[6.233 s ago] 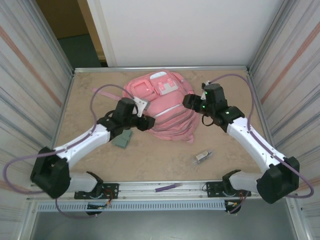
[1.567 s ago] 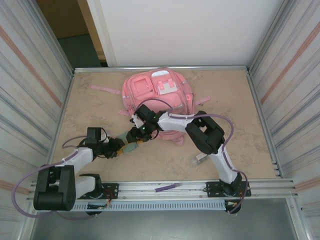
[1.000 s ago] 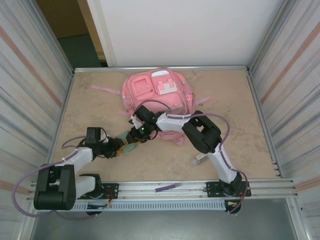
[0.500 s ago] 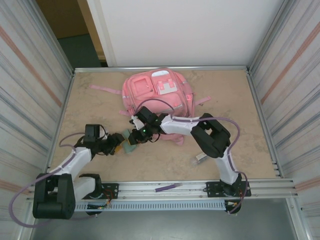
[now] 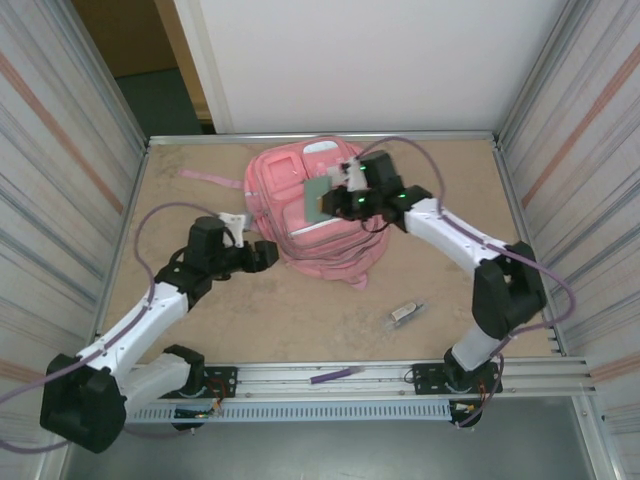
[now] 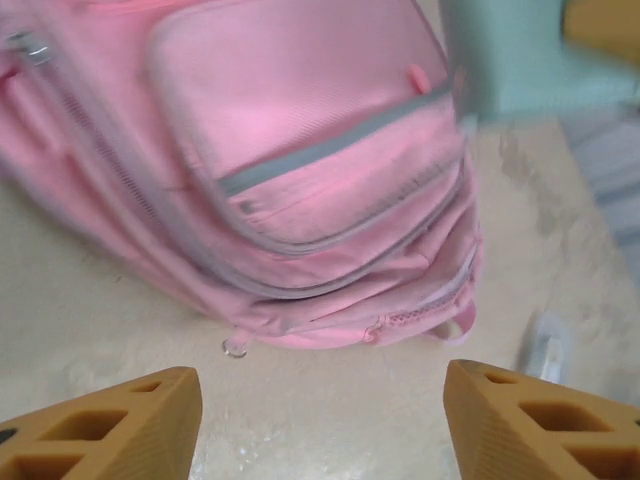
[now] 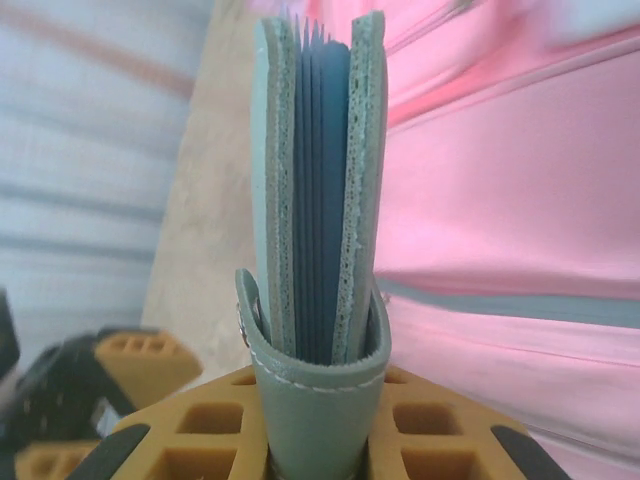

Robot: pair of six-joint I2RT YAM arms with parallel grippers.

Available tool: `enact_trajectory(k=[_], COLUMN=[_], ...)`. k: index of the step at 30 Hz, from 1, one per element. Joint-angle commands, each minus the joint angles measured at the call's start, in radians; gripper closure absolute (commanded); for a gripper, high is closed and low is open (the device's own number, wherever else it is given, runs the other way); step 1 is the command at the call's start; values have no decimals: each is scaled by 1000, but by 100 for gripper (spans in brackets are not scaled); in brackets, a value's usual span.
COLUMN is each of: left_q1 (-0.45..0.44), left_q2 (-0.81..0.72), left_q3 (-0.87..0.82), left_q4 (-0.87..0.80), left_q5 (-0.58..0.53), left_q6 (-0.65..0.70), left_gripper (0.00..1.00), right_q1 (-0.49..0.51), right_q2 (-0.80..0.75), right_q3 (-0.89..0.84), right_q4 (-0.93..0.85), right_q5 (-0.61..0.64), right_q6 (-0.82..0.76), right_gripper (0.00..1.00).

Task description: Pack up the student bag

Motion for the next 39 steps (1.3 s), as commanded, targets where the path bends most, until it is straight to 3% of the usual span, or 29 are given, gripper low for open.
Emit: enact_trajectory(k=[1,7,11,15,17,19,25,29,31,39], left_q1=[-117,-296,-319,-319,-314,-315,-327,-329,-330,-315], left_q2=[104,379,564,716,784,828,830,759,711,604], left_q3=[98,305,431,532,572,611,640,645,649,776], left_q4=[-24,-124,-146,-166,-153,-154,-127,-129,-129,-175], left_q5=[-169,-452,-490,-537,-578,-588,-488,-448,-425,-345], left_q6=[320,632,749,773,754,729,707,704,724,669], left_gripper=[35,34,35,38,45,59,84,88,100,100], right_q1=[-74,-187,-223,-265,-279,-290,-302,-308,-309,-301], right_q2=[-106,-211,-272,-322,-352,-368,-385,-396,-406,-435], right_q3=[-53,-158,-232,-279,-313,-328,-344,-344,-371,-410], right_q4=[-47,0,23,14,30,30,12,-4,24,-4], right_q5=[22,-2,14,5,16,6,3,7,7,42], right_q6=[20,33,31,33,32,30,10,10,21,35], right_gripper=[84,84,83,83,83,83,83,82,82,76])
